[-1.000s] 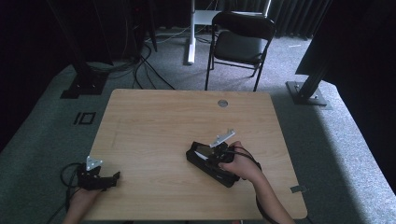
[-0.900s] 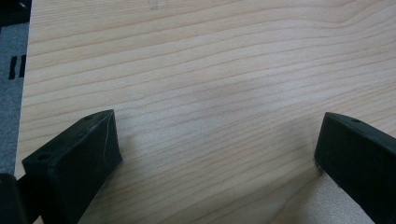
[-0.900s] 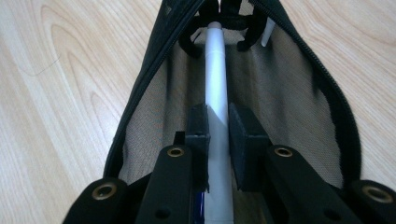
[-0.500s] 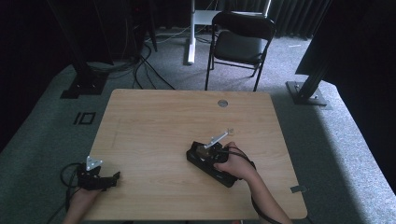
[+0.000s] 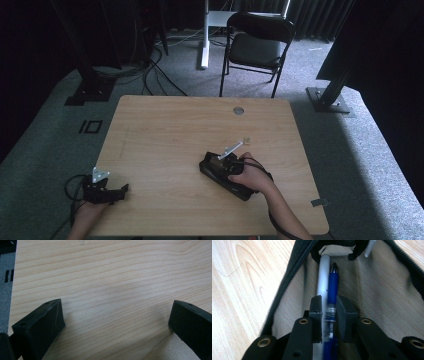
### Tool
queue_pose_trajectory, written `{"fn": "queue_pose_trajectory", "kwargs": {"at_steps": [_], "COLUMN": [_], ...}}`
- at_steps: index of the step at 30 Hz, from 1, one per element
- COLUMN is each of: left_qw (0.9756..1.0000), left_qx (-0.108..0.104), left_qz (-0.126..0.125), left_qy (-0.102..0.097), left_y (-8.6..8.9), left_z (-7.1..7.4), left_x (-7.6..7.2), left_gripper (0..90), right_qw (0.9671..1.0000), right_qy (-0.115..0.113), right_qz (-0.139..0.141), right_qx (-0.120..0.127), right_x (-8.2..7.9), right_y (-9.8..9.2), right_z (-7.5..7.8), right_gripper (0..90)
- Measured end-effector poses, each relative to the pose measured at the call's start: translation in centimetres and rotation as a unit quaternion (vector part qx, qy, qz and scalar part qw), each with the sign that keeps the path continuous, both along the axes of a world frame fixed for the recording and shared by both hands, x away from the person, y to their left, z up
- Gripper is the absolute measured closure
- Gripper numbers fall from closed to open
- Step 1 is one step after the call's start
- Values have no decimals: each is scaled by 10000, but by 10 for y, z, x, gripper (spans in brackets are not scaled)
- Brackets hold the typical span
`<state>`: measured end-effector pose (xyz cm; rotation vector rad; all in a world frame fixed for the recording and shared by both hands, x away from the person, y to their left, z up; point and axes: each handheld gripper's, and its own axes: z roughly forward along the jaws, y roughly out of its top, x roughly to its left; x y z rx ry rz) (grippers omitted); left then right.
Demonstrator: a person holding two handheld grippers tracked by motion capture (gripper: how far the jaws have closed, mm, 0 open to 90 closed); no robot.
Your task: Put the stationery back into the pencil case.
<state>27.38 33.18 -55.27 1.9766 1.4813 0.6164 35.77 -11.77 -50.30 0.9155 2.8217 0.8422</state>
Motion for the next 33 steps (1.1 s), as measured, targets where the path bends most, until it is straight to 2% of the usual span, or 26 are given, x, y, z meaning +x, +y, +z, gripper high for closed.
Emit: {"fn": "queue_pose_trajectory", "kwargs": {"at_steps": [9,21,27,33], "left_qw": [10000,10000,10000,10000], "left_qx": [0,0,2,1], "left_qz": [1,0,0,-1], "left_qy": [0,-1,0,-1], "left_y": [0,0,0,0], "left_z": [0,0,0,0], "left_x": [0,0,0,0], "left_gripper": [3,4,4,3], "right_qw": [9998,9981,9955,9899], "right_qy": [-156,-392,-558,-838], "right_qz": [53,15,-96,-421], "right_qx": [127,485,754,1064], "right_x": [-2,-5,-5,-2], "right_y": [-6,-16,-24,-33], "right_z": [18,42,53,61], "right_gripper": [754,754,748,751]}}
